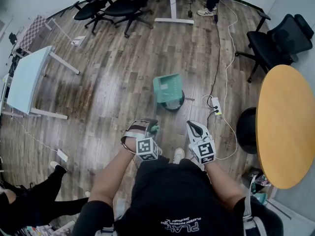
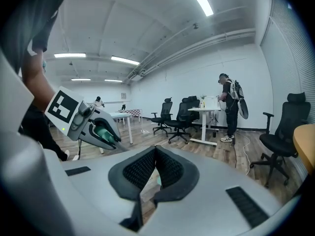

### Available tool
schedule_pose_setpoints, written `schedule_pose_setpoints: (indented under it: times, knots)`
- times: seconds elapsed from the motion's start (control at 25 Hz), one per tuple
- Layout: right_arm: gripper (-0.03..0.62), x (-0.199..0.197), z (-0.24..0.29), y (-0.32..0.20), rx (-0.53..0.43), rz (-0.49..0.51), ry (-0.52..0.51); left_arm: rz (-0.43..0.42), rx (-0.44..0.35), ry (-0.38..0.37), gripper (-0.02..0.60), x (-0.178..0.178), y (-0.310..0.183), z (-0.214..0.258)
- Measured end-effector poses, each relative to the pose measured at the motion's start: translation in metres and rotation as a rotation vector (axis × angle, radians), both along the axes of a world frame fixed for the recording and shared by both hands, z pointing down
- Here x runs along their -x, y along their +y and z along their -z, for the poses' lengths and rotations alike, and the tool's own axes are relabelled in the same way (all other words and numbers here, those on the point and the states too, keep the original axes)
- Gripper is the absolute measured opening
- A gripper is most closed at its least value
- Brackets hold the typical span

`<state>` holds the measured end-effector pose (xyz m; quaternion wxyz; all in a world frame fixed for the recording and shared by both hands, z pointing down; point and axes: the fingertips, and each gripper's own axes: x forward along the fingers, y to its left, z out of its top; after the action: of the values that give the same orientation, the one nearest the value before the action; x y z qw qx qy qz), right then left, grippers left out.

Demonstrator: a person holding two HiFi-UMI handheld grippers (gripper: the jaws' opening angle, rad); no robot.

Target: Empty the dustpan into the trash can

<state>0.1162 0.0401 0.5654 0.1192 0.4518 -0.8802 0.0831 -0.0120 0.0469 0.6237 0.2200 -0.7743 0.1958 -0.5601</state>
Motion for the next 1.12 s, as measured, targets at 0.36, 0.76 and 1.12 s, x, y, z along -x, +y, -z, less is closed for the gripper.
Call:
schedule_pose_setpoints:
  times: [0.36,0.76,1.12]
  knots:
    - [0.023,0.021,-0.001,-0.014,0.006,0.03,0.007,0.343,-0.008,0.242,0.101,0.049,-0.043,0.023]
    - [0.023,0.057,0.005,-0.041,0.01,0.069,0.013,0.799,0.027,0.559,0.101,0.14,-0.085,0.035]
    - [0.023,0.098,0.0,-0.068,0.025,0.089,0.029,1.041,0.069,0.708,0.101,0.209,-0.101,0.02]
